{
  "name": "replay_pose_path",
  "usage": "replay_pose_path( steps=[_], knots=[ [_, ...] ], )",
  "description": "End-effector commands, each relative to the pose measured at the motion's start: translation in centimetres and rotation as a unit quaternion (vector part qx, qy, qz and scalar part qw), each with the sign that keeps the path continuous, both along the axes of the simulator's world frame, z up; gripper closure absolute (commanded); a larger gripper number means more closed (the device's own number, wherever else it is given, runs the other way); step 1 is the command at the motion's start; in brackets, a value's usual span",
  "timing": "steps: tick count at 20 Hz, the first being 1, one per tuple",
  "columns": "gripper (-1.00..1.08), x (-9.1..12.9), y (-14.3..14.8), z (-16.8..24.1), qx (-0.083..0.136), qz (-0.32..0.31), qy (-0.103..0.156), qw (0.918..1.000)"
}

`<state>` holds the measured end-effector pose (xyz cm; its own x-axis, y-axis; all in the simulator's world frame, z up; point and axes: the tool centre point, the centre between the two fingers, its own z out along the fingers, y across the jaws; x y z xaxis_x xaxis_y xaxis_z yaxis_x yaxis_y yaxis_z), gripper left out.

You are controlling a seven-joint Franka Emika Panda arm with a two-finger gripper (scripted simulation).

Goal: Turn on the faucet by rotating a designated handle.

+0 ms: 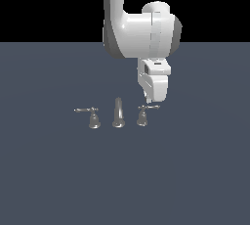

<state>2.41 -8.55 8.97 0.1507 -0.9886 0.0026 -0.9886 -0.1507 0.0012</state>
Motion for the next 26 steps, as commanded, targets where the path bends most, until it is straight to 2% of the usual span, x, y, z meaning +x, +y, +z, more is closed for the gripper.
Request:
replay_pose_path(
  steps=[1,15,26],
  knots=[
    [1.08,0.4,-0.6,-0.8,0.0,-0.015,0.0,0.9999],
    [1.08,0.7,-1.1,-1.3,0.001,-0.028,0.0,0.9996],
    [1.08,-3.0,-3.4,-1.3,0.001,-0.028,0.0,0.9996]
  ],
)
